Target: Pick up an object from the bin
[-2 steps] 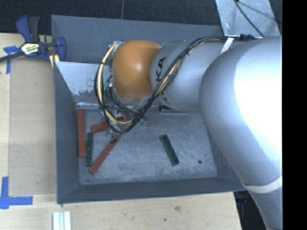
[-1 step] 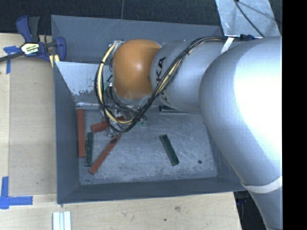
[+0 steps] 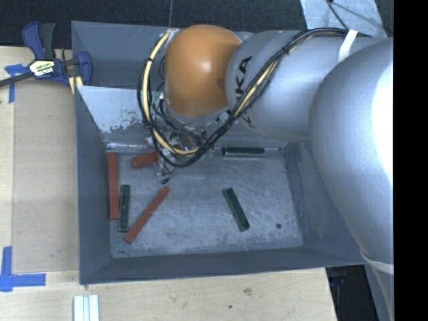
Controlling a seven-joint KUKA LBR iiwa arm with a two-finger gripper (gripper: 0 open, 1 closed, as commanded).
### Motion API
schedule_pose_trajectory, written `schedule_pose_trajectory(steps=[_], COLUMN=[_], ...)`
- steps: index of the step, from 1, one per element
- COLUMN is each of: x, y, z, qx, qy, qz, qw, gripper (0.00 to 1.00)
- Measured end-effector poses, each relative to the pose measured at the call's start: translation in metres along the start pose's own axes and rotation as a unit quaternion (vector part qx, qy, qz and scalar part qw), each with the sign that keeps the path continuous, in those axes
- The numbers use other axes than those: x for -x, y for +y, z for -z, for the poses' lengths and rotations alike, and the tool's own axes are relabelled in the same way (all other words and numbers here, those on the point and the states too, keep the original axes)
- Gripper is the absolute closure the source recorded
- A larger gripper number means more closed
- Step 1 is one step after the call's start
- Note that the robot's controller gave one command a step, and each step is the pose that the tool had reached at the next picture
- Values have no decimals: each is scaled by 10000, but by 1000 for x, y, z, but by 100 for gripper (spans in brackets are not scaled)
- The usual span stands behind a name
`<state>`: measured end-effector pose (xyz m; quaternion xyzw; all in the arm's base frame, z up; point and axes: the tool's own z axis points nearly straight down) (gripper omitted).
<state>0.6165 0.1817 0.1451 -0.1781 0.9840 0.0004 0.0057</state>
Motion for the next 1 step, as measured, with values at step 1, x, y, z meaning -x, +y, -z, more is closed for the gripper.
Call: schedule_pose_trajectory(steps=[1], x=[3], y=[0], z=[60], qx=[0], qy=[-2], qz=[-14], qw=[10000], gripper=[100])
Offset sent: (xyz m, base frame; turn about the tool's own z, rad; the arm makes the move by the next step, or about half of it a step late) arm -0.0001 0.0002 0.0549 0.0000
